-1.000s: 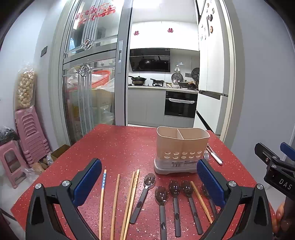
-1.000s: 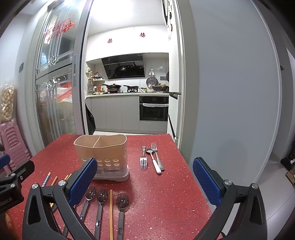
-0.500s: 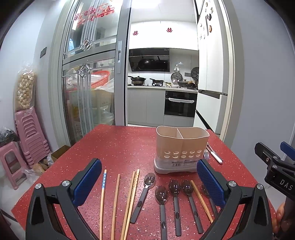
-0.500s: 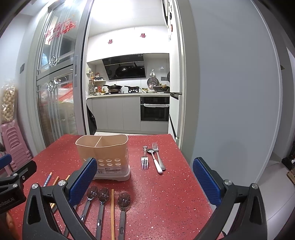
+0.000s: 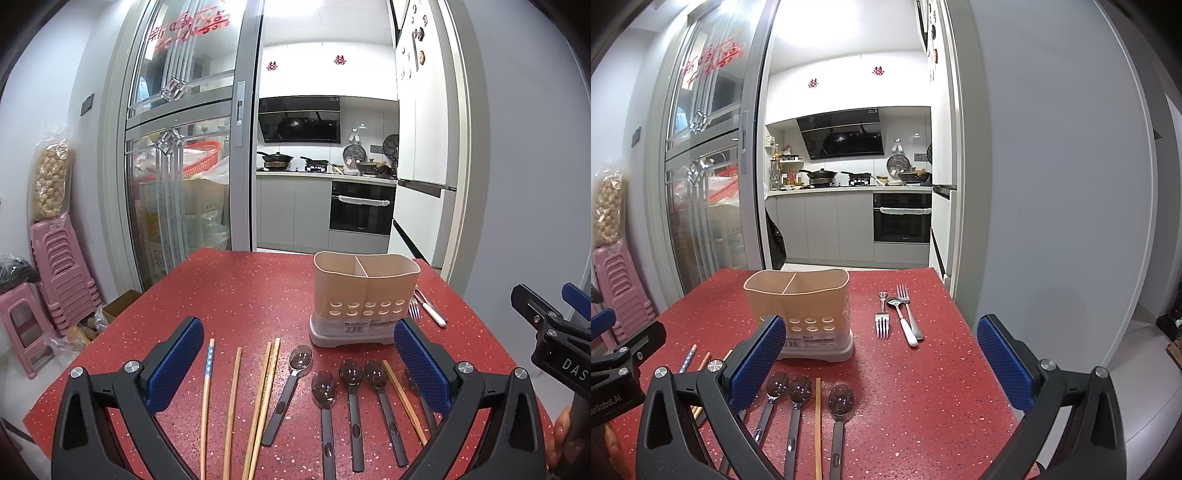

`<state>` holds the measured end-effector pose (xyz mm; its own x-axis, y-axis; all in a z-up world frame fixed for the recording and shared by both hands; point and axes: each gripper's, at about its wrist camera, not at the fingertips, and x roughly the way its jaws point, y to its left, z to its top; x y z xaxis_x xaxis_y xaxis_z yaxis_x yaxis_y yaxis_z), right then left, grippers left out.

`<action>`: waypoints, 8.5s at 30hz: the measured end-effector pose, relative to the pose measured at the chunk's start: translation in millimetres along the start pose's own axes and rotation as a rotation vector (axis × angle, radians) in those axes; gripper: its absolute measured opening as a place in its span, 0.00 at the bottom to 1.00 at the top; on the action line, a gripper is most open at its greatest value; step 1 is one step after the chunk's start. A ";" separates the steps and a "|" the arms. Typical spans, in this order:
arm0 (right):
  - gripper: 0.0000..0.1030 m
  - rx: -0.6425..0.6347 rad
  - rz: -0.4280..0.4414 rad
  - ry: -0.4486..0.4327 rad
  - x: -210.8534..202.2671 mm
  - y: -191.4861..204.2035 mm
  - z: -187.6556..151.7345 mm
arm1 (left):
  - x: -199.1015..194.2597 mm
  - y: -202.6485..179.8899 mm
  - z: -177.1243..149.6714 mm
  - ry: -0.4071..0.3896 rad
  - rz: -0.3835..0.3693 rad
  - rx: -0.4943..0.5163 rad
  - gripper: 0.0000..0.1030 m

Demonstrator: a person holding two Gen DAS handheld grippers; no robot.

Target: Organize utensils

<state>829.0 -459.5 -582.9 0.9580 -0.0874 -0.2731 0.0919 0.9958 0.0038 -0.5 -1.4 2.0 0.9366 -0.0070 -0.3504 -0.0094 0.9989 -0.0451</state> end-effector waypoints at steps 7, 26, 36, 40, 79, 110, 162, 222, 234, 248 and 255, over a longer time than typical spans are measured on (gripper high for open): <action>1.00 0.000 0.000 -0.001 -0.5 0.7 0.2 | -0.5 1.2 0.0 0.002 0.000 0.000 1.00; 1.00 0.001 0.003 -0.003 -1.4 1.8 0.4 | -0.2 0.2 -1.7 0.004 0.002 0.003 1.00; 1.00 0.003 0.004 -0.002 -2.1 3.2 0.3 | -1.2 -0.1 -2.4 0.004 0.006 0.004 1.00; 1.00 0.003 0.004 -0.001 -2.3 3.4 0.4 | -2.1 0.4 -2.9 0.006 0.006 0.003 1.00; 1.00 0.004 0.007 0.004 -2.8 4.4 -0.6 | 1.7 -1.0 -3.2 0.019 0.003 0.010 1.00; 1.00 0.040 0.135 0.271 46.9 -7.3 -12.4 | 50.7 30.7 -29.3 0.297 0.008 -0.042 1.00; 0.12 -0.031 0.290 0.941 191.9 19.0 -61.2 | 188.2 99.5 -38.3 0.680 -0.045 -0.047 0.30; 0.12 0.053 0.504 0.253 288.8 33.4 71.5 | 230.1 -22.7 122.0 0.071 -0.183 -0.102 0.30; 0.12 0.141 0.554 0.262 270.2 13.2 59.5 | 214.7 -23.5 104.6 0.118 -0.135 -0.027 0.30; 0.14 0.095 0.539 0.329 257.6 9.6 52.3 | 202.4 -11.1 87.1 0.216 -0.085 -0.027 0.31; 0.14 0.080 0.553 0.342 251.5 10.8 50.3 | 182.5 -5.3 82.2 0.223 -0.079 -0.040 0.31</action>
<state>1084.6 -472.2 -603.2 0.7306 0.4641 -0.5009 -0.3568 0.8849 0.2994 199.3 -4.2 15.2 0.8345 -0.0997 -0.5419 0.0432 0.9923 -0.1160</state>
